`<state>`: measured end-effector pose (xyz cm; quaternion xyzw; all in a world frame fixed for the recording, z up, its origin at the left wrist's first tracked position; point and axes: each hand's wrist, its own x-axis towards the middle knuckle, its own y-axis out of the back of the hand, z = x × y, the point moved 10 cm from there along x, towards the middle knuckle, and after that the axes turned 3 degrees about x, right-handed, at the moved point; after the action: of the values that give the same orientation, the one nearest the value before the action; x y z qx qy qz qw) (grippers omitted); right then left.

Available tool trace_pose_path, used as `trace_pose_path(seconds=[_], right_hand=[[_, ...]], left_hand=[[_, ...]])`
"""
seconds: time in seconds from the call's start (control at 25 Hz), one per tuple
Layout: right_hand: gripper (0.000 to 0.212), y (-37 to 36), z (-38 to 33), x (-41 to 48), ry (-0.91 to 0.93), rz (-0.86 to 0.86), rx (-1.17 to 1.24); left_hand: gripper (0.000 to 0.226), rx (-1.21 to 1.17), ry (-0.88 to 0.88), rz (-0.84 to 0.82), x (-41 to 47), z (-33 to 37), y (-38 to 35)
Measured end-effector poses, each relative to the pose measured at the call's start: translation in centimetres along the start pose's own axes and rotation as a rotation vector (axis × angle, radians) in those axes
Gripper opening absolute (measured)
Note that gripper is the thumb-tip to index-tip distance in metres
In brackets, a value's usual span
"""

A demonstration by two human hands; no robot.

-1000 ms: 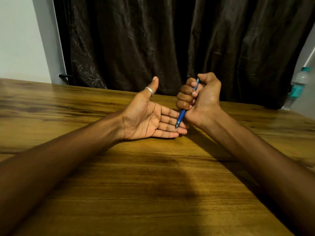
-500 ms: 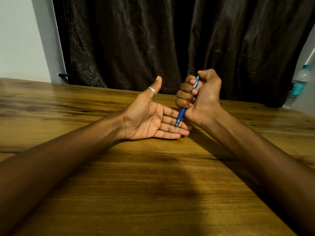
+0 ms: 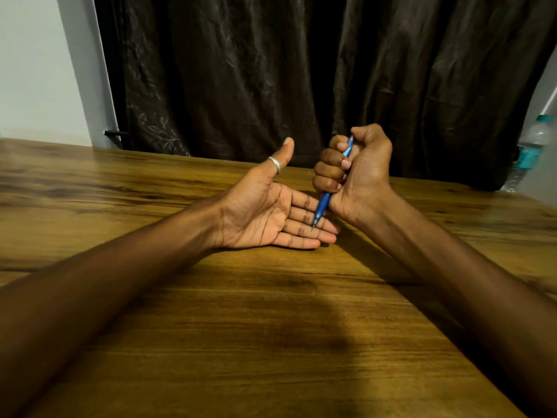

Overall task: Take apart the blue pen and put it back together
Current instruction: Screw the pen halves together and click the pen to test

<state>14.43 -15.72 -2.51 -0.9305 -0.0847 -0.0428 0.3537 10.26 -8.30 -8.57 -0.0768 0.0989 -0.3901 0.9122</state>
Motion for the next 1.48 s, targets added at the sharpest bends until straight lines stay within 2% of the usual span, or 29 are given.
trace_pose_path(seconds=[1.48], right_hand=[[0.044, 0.46, 0.02, 0.12, -0.024, 0.04, -0.025]], left_hand=[[0.114, 0.049, 0.01, 0.047, -0.19, 0.01, -0.47]])
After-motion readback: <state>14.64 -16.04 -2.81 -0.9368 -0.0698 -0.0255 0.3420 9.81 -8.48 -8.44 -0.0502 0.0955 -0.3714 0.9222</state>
